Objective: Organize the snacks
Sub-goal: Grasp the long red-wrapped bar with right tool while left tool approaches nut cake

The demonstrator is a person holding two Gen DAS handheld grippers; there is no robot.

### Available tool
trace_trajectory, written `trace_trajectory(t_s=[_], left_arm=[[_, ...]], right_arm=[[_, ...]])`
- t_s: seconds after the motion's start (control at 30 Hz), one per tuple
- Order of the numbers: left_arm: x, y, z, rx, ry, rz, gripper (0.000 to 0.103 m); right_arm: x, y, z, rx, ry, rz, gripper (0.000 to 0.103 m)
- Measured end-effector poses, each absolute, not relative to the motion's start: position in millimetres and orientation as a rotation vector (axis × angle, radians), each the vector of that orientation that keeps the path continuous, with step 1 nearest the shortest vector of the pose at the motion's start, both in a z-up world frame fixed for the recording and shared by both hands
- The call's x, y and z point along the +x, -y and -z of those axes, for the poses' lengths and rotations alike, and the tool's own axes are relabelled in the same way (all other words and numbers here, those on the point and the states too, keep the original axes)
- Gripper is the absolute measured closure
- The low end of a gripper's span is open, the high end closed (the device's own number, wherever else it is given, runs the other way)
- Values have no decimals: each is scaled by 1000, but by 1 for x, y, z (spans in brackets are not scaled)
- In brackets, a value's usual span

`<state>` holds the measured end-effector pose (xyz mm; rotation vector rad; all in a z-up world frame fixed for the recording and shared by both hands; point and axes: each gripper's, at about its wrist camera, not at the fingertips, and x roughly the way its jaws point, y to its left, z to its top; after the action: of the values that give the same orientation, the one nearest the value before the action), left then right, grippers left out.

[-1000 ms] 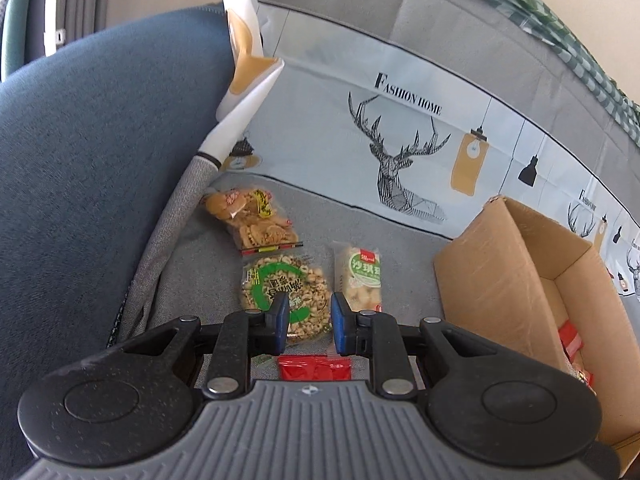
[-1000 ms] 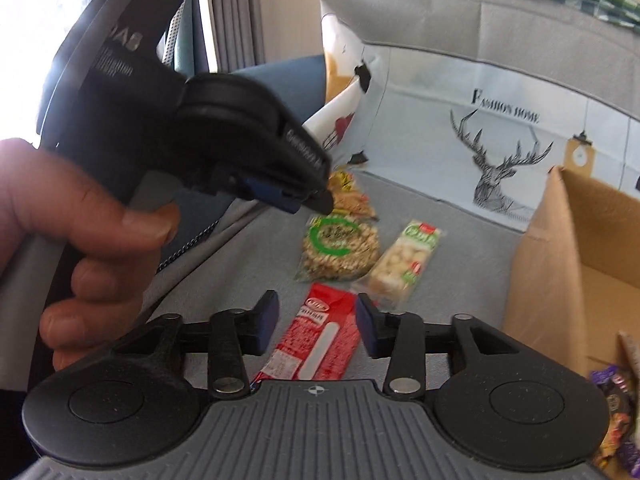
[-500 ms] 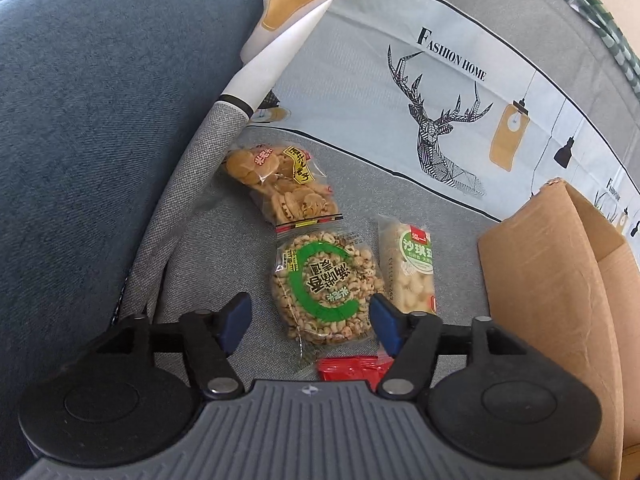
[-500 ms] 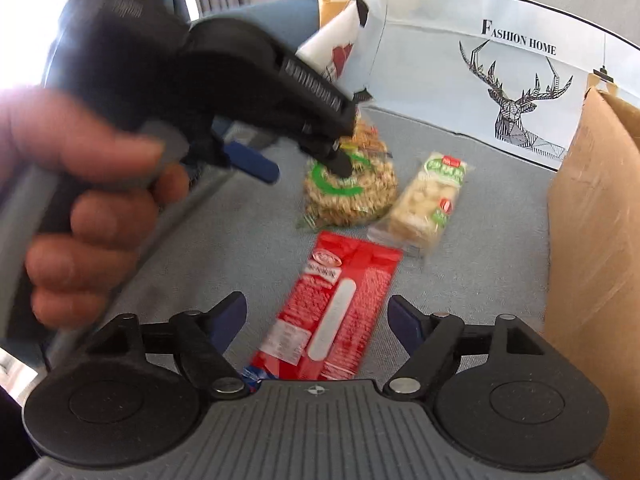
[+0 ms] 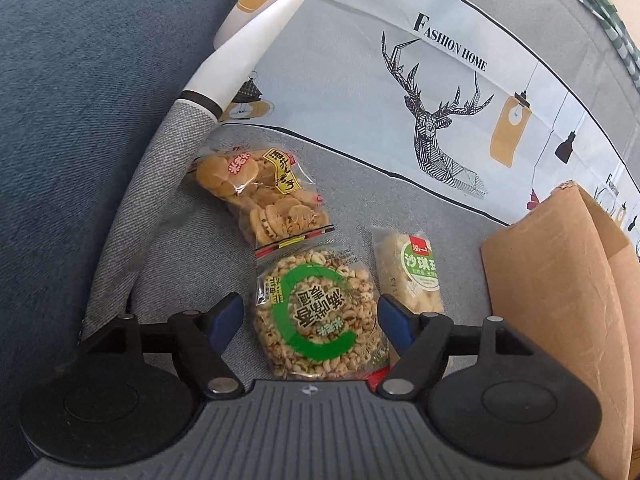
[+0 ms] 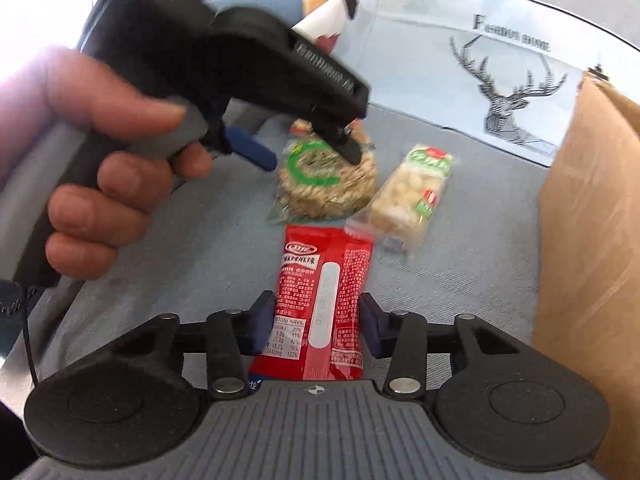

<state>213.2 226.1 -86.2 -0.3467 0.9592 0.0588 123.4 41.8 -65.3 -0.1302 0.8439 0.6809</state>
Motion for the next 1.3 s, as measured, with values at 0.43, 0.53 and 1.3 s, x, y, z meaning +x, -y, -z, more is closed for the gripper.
trace_trajectory(t_s=[0.43,0.53,1.3], left_arm=[[227,-219,96,-311,-968,-49,23],[227,-216,95,-296,-962,-38,30],[176,-237,61,-402,-980,-156,103]], right_arm=[[126,-39,66,-124,-873,-632,52],[124,-39,66,-122,-874,-630,52],[111,-29,61,-158,-823,-652,57]])
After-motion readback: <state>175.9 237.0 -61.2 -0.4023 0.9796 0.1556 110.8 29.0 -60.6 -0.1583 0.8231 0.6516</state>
